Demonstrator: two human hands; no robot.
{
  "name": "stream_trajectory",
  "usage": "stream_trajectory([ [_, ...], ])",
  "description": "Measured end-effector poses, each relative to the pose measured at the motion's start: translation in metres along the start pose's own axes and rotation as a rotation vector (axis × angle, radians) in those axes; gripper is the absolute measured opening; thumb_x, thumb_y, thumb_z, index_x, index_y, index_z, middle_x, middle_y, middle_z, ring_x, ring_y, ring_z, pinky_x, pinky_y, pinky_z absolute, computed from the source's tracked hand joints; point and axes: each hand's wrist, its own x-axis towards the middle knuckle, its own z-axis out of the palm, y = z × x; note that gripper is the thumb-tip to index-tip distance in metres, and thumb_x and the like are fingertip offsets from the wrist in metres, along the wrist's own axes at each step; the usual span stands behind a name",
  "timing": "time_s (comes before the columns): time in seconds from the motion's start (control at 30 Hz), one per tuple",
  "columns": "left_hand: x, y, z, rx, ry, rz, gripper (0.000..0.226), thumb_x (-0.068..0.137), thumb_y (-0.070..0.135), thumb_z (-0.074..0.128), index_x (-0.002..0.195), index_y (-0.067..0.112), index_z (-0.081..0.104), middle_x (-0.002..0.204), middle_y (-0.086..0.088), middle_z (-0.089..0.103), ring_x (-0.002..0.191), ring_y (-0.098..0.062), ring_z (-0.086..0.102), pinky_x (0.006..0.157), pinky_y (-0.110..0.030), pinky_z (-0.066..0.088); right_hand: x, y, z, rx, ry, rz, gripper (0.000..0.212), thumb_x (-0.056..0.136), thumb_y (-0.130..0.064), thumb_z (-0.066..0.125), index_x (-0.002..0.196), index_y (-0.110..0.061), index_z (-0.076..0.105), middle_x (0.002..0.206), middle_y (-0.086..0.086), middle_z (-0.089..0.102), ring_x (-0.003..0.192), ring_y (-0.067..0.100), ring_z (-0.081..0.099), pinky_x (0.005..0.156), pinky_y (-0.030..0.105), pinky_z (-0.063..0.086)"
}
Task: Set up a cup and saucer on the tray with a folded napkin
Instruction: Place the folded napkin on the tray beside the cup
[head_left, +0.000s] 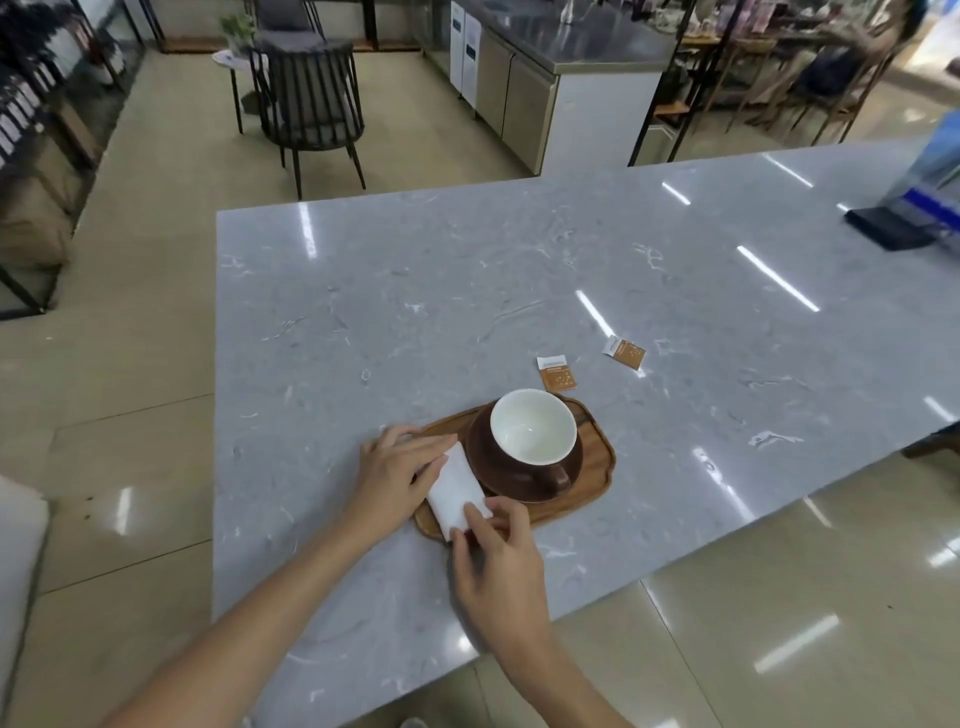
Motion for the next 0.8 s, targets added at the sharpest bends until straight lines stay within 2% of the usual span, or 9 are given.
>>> stream_trajectory([
  [0.07,0.000,-0.002,0.002,0.018,0.002,0.013,0.044,0.094,0.042,0.043,0.124,0.028,0.073,0.121,0.016,0.073,0.123,-0.022,0.058,0.095,-0.043,0.041,-0.002,0.000,0.003,-0.012,-0.001,0.002,0.033,0.094,-0.037,0.061,0.122,-0.020,0.067,0.132,0.000,0.046,0.097,0.010,0.060,0.077,0.010,0.046],
  [0.2,0.005,-0.006,0.006,0.013,0.003,0.011,0.045,0.095,0.043,0.042,0.126,0.028,0.071,0.121,0.015,0.073,0.127,-0.023,0.057,0.097,-0.043,0.039,0.001,-0.001,0.004,-0.044,-0.020,-0.005,0.040,0.091,-0.034,0.070,0.127,-0.017,0.066,0.134,0.005,0.049,0.096,0.008,0.057,0.078,0.008,0.044],
  [0.43,0.015,-0.017,0.013,-0.041,-0.036,0.012,0.035,0.100,0.028,0.059,0.134,0.031,0.065,0.133,0.018,0.065,0.135,-0.019,0.049,0.105,-0.038,0.037,0.008,-0.003,0.009,-0.060,0.015,-0.017,0.039,0.092,-0.029,0.071,0.129,-0.015,0.065,0.133,0.007,0.049,0.098,0.013,0.057,0.077,0.017,0.053],
  [0.5,0.013,-0.019,0.014,-0.059,-0.046,0.012,0.036,0.101,0.028,0.058,0.136,0.031,0.063,0.137,0.018,0.063,0.138,-0.018,0.046,0.110,-0.040,0.039,0.009,-0.002,0.008,-0.038,0.013,-0.012,0.041,0.091,-0.029,0.071,0.130,-0.018,0.064,0.134,0.004,0.047,0.098,0.008,0.053,0.078,0.014,0.052],
  [0.6,0.011,-0.020,0.013,-0.113,-0.059,0.031,0.040,0.101,0.023,0.057,0.141,0.026,0.059,0.145,0.010,0.058,0.143,-0.021,0.042,0.116,-0.040,0.038,0.008,-0.002,-0.001,-0.013,-0.003,-0.014,0.042,0.090,-0.035,0.070,0.130,-0.025,0.061,0.137,-0.004,0.043,0.098,-0.003,0.045,0.078,0.004,0.042],
  [0.7,0.012,-0.017,0.008,-0.157,-0.079,0.042,0.045,0.100,0.019,0.057,0.145,0.021,0.054,0.151,0.005,0.051,0.148,-0.020,0.035,0.121,-0.035,0.031,0.009,-0.002,-0.020,0.019,0.004,-0.057,0.036,0.091,-0.038,0.068,0.126,-0.029,0.063,0.136,-0.007,0.044,0.097,-0.001,0.050,0.072,0.010,0.050],
  [0.8,0.020,-0.017,-0.001,-0.165,-0.074,0.031,0.045,0.101,0.021,0.056,0.146,0.023,0.052,0.154,0.006,0.047,0.149,-0.017,0.032,0.120,-0.032,0.030,0.021,-0.001,-0.046,0.080,0.037,-0.111,0.025,0.093,-0.029,0.067,0.118,-0.029,0.071,0.131,-0.007,0.050,0.096,0.005,0.061,0.069,0.016,0.057],
])
